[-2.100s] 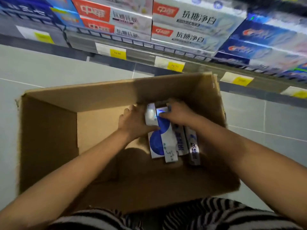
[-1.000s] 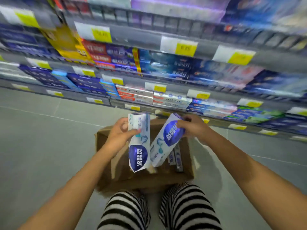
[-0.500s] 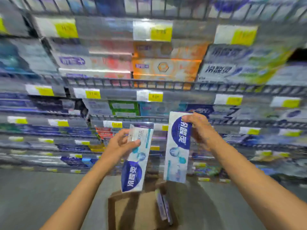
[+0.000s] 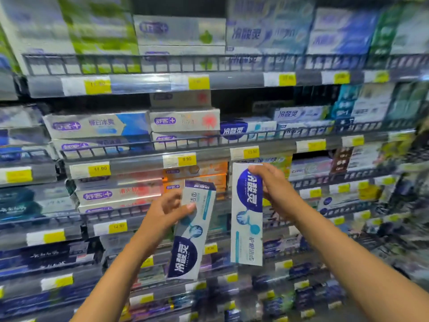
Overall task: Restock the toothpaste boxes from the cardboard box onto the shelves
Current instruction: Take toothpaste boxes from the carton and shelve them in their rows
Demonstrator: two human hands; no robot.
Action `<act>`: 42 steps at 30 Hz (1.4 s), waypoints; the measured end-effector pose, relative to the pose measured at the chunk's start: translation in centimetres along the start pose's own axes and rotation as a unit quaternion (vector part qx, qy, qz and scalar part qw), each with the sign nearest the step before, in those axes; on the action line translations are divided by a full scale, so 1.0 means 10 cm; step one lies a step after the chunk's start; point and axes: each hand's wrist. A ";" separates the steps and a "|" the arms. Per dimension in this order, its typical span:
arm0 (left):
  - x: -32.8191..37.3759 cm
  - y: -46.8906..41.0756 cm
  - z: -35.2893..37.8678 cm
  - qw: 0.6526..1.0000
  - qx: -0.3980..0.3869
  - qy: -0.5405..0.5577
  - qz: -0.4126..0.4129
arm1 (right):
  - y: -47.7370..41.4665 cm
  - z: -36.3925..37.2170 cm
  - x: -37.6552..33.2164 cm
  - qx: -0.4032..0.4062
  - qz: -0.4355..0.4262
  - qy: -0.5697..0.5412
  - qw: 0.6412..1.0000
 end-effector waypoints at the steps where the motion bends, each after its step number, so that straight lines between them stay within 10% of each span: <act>1: 0.04 -0.02 0.02 1.000 -0.009 0.002 0.007 | 0.03 -0.03 -0.02 0.008 -0.003 0.002 1.000; 17: 0.28 -0.68 0.74 0.985 -0.164 0.018 0.057 | -0.38 -0.56 -0.56 -0.129 -0.183 0.283 0.933; 27: 0.13 -1.21 1.45 0.996 0.001 0.060 0.067 | -1.00 -0.95 -0.55 -0.201 -0.101 0.201 0.953; 34: 0.09 -1.37 1.48 0.975 0.100 0.179 0.080 | -1.13 -1.59 -0.37 -0.349 -0.015 0.255 0.902; 42: 0.07 -1.26 1.44 0.976 0.136 0.134 0.100 | -1.32 -1.65 -0.40 -0.191 -0.113 0.185 0.957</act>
Point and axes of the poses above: each hand's wrist, its own y-axis away from the middle knuckle, its own z-axis out of the palm, x = y × z, and after that the axes turned 7 degrees about z, right-handed
